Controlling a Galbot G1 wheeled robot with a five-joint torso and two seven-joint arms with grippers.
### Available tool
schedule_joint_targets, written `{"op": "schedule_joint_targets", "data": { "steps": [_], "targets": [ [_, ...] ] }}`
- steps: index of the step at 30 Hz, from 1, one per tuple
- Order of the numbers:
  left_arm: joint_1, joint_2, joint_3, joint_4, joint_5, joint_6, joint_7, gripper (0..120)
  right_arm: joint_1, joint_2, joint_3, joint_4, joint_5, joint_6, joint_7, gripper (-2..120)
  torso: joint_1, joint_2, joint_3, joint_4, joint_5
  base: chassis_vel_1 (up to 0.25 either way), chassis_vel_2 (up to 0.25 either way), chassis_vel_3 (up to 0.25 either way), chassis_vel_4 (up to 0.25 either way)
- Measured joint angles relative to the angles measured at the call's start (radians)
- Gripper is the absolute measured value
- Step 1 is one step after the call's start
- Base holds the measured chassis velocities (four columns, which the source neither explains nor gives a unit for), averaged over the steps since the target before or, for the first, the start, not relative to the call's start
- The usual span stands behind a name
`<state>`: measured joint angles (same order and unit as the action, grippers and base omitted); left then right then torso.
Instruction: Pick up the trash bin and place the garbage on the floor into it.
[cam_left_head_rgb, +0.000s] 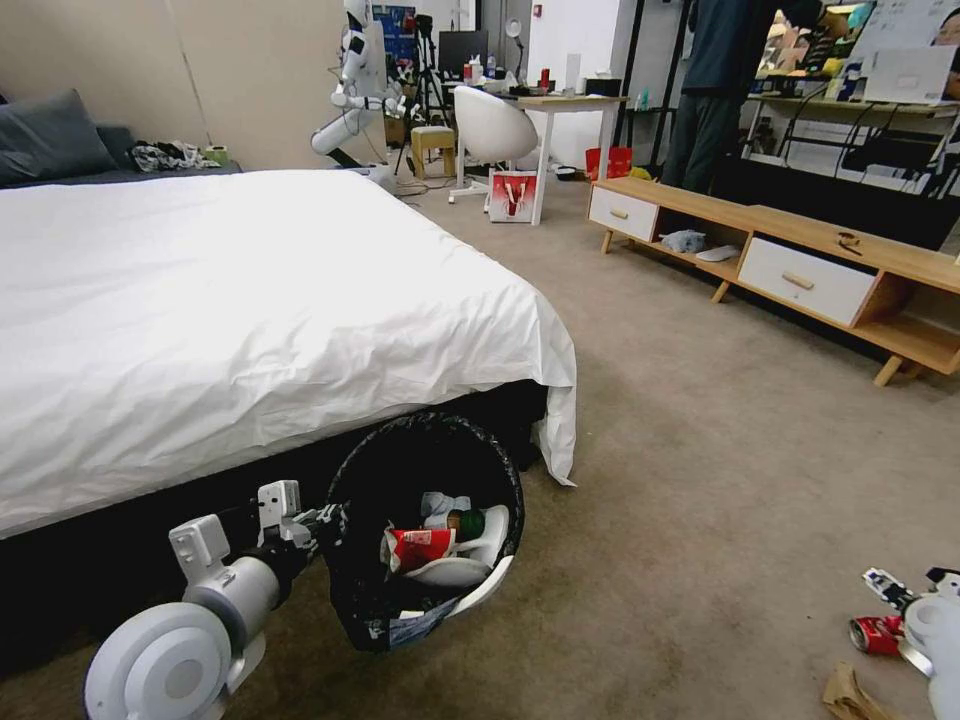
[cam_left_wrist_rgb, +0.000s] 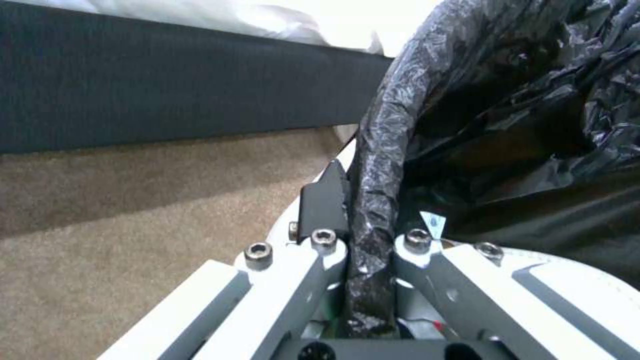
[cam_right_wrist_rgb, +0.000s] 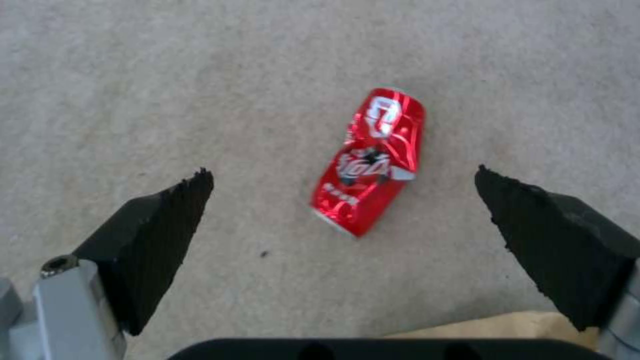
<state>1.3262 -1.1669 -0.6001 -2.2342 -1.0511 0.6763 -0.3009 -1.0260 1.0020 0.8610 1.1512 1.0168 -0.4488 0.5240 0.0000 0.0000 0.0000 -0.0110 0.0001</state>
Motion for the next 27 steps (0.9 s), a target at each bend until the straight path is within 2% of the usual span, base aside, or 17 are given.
{"op": "schedule_joint_targets", "data": {
  "steps": [10,27],
  "targets": [
    [0.008,0.006,-0.007,-0.004,-0.001,-0.001,0.004,2,0.004,-0.005,0.016,-0.073,-0.019,0.027,-0.034,100,0.000,0.000,0.000,0.0000,0.0000,0.000,0.000,0.000,0.000],
    [-0.010,0.009,0.006,0.010,-0.004,-0.001,0.006,2,0.039,0.030,-0.002,-0.166,-0.078,0.077,-0.098,100,0.000,0.000,0.000,0.0001,-0.0002,0.000,0.000,0.000,0.000]
  ]
}}
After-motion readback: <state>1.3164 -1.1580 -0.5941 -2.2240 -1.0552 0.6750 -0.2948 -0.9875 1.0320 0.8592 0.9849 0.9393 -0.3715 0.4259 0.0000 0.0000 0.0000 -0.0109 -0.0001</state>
